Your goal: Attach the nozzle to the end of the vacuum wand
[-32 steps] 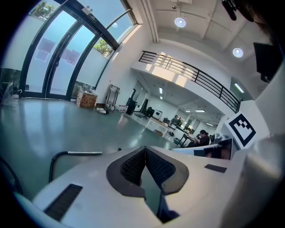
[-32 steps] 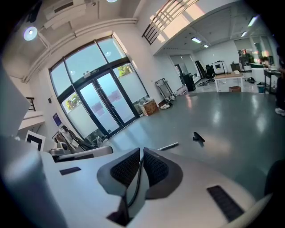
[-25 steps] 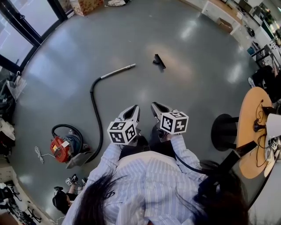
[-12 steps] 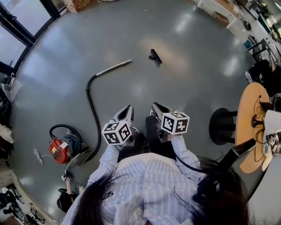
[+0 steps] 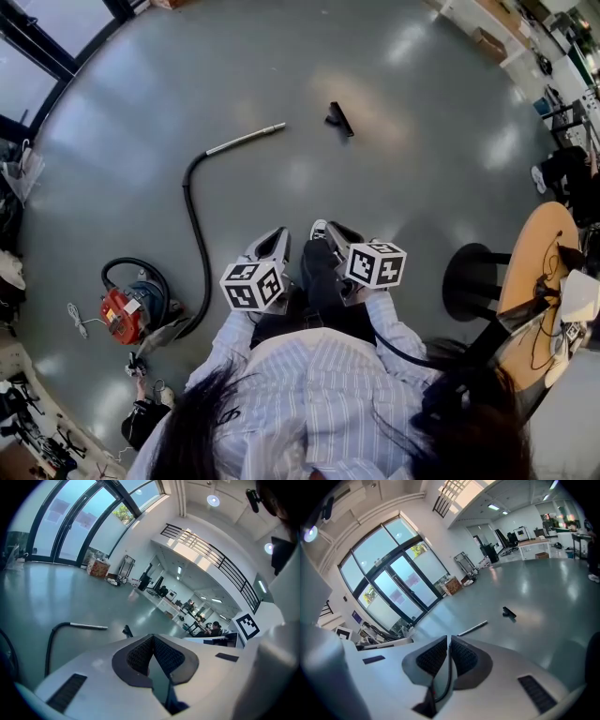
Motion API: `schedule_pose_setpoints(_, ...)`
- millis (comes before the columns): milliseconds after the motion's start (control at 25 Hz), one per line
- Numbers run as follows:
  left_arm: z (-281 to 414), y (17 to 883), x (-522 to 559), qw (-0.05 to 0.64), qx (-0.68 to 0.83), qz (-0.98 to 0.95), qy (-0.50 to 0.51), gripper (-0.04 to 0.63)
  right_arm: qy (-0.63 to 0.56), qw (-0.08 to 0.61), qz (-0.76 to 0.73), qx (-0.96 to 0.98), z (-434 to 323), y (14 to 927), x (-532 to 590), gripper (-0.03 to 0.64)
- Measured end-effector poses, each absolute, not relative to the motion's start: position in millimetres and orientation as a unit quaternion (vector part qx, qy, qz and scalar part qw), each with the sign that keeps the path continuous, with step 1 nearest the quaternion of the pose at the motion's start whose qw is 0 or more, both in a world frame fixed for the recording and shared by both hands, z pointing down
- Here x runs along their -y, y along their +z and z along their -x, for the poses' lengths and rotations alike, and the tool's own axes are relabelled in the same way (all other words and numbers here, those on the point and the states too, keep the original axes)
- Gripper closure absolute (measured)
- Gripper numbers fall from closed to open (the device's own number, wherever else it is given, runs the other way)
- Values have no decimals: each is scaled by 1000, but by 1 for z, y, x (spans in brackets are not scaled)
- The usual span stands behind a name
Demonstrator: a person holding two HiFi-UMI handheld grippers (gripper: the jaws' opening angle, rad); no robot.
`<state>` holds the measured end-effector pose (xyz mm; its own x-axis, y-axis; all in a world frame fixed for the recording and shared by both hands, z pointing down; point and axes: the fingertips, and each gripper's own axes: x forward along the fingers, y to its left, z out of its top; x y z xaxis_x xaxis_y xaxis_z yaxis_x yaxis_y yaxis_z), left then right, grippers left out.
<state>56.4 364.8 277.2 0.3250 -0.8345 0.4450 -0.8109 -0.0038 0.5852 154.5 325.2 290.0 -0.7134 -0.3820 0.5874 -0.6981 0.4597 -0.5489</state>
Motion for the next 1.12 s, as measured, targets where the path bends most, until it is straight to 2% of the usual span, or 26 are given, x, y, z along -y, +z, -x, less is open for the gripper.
schedule_pose_setpoints(600,-58,244,-168,379,624,-682,-35,589,381,205,-268,861,-153,263,-115,584)
schedule_pose_setpoints(1120,-24,258,-90,400,634,-661,-36,589,412,200,-266,848,-138,286,-44,584)
